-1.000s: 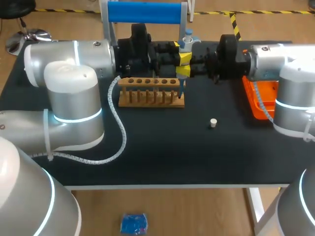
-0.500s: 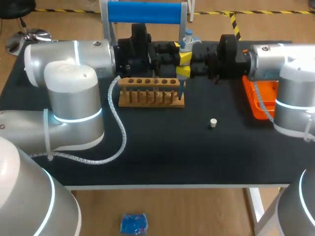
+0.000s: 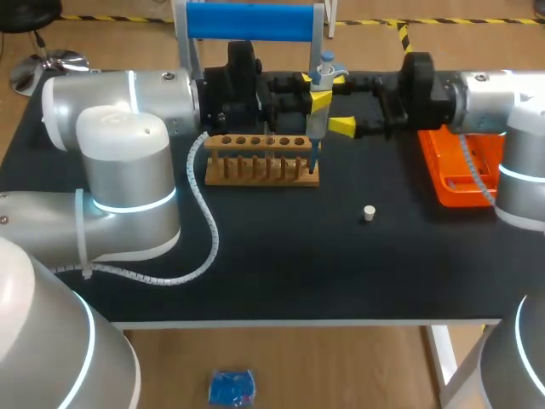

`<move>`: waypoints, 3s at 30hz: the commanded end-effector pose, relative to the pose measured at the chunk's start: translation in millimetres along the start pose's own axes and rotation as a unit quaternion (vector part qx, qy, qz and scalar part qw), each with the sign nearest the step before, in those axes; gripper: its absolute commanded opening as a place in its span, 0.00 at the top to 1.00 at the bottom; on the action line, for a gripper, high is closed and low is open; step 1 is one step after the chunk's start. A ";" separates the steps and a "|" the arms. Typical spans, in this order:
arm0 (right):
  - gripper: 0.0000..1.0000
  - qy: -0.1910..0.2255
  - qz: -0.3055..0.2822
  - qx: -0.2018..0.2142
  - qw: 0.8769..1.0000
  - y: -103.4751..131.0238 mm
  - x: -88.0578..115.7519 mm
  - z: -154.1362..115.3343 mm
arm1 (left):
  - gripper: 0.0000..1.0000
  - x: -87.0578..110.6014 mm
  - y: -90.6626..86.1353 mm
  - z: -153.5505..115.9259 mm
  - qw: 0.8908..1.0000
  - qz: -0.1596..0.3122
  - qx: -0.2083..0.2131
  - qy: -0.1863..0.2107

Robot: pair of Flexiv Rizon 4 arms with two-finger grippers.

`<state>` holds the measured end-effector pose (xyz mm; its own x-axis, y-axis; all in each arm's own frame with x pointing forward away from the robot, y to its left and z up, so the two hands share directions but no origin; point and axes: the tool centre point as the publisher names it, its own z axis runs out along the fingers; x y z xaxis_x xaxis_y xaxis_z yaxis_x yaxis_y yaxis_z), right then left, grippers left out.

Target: Invert the test tube, pick up the pipette, mount the tip to pipette, aspirate from beaker and dispense into the tube, eject the tip, return the pipette, and cap with the stopper.

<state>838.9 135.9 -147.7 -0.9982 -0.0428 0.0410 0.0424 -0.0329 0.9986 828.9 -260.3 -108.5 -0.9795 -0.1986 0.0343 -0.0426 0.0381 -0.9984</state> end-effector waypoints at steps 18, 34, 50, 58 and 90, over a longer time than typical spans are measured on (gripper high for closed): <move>0.00 -0.092 -0.034 0.090 0.991 -4.5 -127.6 -55.2 | 1.00 0.8 0.7 1.2 1.000 0.001 0.002 -0.002; 0.00 -0.163 -0.031 0.136 0.977 -5.1 -209.9 -11.4 | 1.00 0.8 0.7 1.2 1.000 0.001 0.002 -0.002; 0.00 -0.184 -0.043 0.172 0.967 -8.8 -238.8 15.0 | 1.00 0.8 0.7 1.2 1.000 0.001 0.002 -0.002; 0.00 -0.185 -0.047 0.180 0.965 -9.1 -239.4 16.5 | 1.00 0.8 0.7 1.2 1.000 0.001 0.002 -0.002; 0.00 -0.185 -0.047 0.180 0.965 -9.1 -239.4 16.5 | 1.00 -12.7 -1.4 -22.0 1.000 0.001 -0.017 -0.017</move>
<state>1076.3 163.9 -166.7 -0.9448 0.3091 -0.1085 -0.0007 0.3293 0.9442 839.0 -250.5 -111.5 -0.9714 -0.2357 0.0270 -0.0411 0.0554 -0.9976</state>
